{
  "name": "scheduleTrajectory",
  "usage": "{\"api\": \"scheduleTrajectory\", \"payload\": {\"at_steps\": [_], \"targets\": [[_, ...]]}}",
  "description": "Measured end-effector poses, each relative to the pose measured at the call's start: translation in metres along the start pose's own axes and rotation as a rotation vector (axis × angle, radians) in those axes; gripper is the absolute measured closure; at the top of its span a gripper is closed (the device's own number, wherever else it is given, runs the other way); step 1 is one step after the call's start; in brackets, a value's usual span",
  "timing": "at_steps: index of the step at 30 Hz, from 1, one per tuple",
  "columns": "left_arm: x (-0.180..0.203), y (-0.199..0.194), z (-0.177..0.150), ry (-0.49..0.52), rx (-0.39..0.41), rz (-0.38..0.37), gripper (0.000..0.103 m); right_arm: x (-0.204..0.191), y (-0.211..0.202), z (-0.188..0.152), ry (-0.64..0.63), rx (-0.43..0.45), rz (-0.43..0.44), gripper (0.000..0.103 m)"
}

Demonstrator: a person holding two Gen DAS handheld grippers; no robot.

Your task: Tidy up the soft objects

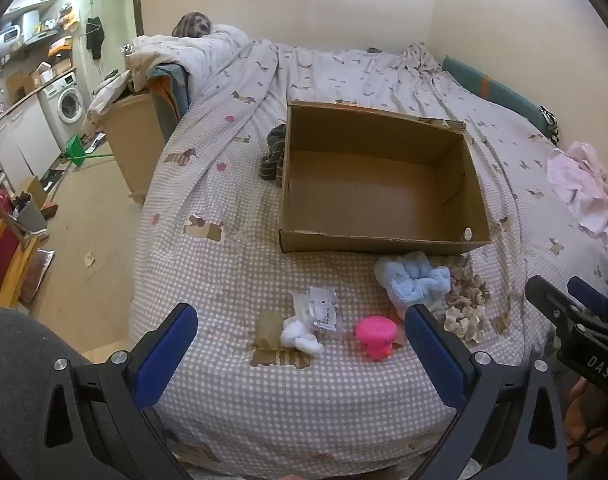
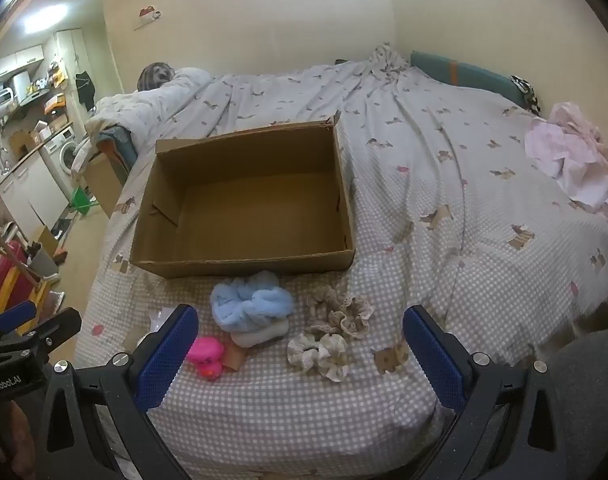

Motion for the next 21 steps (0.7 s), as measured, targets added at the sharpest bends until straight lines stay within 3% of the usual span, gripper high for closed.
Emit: {"api": "scheduleTrajectory", "payload": {"at_steps": [8, 21], "targets": [[-0.002, -0.006, -0.003, -0.011, 0.026, 0.004, 0.0, -0.002, 0.0, 0.0, -0.009, 0.002, 0.003, 0.0], [0.0, 0.003, -0.003, 0.0, 0.0, 0.012, 0.0, 0.0, 0.0, 0.0, 0.001, 0.0, 0.003, 0.0]]}}
Point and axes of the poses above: each gripper's, at about its wrist camera, not at the fingertips, and y roughly the way its jaws point, x to its right, z to its top, the point moved 10 cm from there along y, roughly the way its jaws point, and after that the axes turned 4 degrees about -z, right-handed, at the moved point
